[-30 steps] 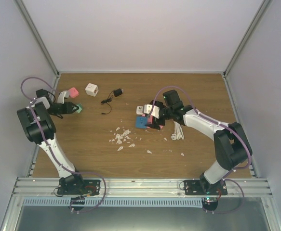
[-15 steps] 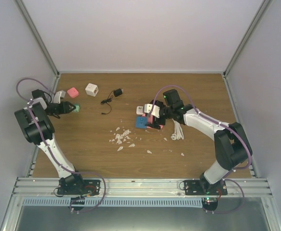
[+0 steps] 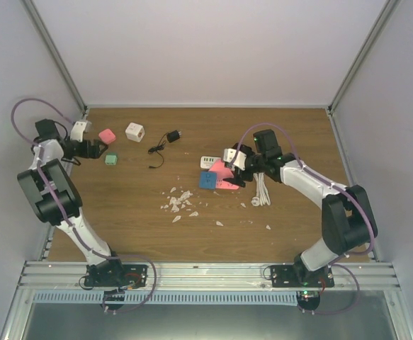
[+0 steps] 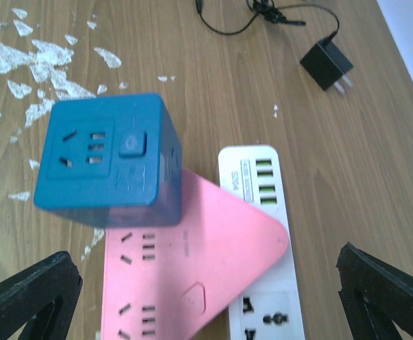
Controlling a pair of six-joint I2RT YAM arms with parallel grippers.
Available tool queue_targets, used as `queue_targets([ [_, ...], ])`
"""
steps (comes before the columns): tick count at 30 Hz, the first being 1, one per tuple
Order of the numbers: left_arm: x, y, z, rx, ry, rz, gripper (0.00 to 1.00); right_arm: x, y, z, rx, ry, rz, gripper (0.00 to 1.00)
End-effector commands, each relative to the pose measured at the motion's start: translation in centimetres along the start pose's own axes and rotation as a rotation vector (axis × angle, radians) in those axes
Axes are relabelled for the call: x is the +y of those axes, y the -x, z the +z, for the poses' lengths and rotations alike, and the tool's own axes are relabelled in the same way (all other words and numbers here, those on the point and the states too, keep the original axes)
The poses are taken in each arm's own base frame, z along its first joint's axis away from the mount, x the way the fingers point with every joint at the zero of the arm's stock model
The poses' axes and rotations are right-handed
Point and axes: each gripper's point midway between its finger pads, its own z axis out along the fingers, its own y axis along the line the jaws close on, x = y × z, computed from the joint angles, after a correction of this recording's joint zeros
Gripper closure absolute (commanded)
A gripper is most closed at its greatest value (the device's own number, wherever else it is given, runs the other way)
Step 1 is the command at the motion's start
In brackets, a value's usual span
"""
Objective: Pull the plug off the socket
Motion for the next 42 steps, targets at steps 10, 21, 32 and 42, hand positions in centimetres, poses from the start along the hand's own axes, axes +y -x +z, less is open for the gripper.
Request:
queue_targets([
  [10, -10.3, 7.9, -1.7, -0.083, 0.073, 0.546, 0.01, 0.4, -3.2, -2.4, 0.006, -0.029, -0.002, 0.0],
  [21, -23.6, 10.1, -2.7, -0.286, -0.136, 0.888, 0.01, -2.0, -2.3, -5.1, -0.061, -0.256, 0.001, 0.0],
  [32, -35.0, 2.0, 1.6, -0.19, -0.439, 1.2, 0.01, -1.0, -1.6, -4.7, -0.129, -0.194, 0.011, 0.0],
  [42, -41.5, -5.4, 5.9, -0.223, -0.601, 1.408, 0.01, 1.9, -4.5, -1.5, -0.103, -0.036, -0.048, 0.01],
])
